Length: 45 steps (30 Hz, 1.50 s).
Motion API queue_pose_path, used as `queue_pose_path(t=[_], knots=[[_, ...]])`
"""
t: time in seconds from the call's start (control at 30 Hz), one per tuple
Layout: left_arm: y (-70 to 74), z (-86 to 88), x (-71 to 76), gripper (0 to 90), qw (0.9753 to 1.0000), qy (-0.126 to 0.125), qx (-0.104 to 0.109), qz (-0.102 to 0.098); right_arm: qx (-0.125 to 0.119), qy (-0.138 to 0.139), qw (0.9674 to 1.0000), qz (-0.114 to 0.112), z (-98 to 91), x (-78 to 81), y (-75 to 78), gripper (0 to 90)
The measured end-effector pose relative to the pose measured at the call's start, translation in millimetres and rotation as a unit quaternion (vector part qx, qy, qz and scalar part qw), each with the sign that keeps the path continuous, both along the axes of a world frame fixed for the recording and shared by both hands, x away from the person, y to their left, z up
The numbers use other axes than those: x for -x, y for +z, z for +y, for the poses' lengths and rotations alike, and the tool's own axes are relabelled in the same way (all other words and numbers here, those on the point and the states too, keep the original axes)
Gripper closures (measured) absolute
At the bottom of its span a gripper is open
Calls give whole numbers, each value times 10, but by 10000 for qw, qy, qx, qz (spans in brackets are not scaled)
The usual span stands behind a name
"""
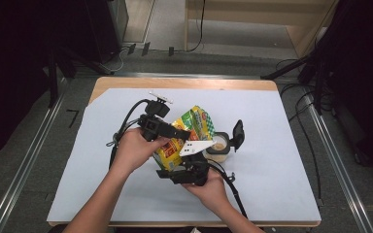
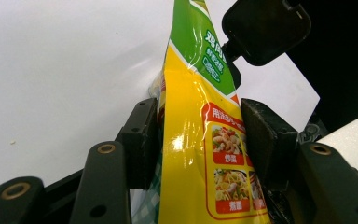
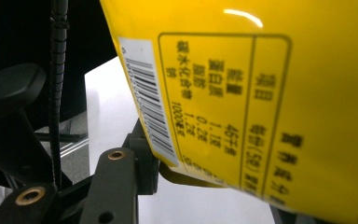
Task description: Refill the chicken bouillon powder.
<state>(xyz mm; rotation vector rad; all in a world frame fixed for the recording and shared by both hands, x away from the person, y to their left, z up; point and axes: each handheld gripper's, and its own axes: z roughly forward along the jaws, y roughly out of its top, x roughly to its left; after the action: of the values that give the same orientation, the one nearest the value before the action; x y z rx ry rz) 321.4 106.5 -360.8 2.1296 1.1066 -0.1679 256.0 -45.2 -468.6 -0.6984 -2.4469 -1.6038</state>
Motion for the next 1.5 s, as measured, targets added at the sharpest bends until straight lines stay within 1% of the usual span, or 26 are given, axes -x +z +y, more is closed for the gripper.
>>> queue_pose_path(t=[0.7, 0.9, 1.33, 1.5], knots=[[-1, -8, 5, 503, 10000, 3, -1, -11, 22, 7, 10000, 22, -3, -9, -4, 602], [1, -1, 3, 504, 10000, -5, 11, -2, -9, 22, 10000, 34, -3, -5, 2, 599], [29, 6, 13, 504, 10000, 9, 10, -57, -75, 68, 9999, 40, -5, -14, 24, 598], [52, 1, 26, 505, 9999, -7, -4, -106, -166, 119, 9998, 34, -15, -17, 29, 598]])
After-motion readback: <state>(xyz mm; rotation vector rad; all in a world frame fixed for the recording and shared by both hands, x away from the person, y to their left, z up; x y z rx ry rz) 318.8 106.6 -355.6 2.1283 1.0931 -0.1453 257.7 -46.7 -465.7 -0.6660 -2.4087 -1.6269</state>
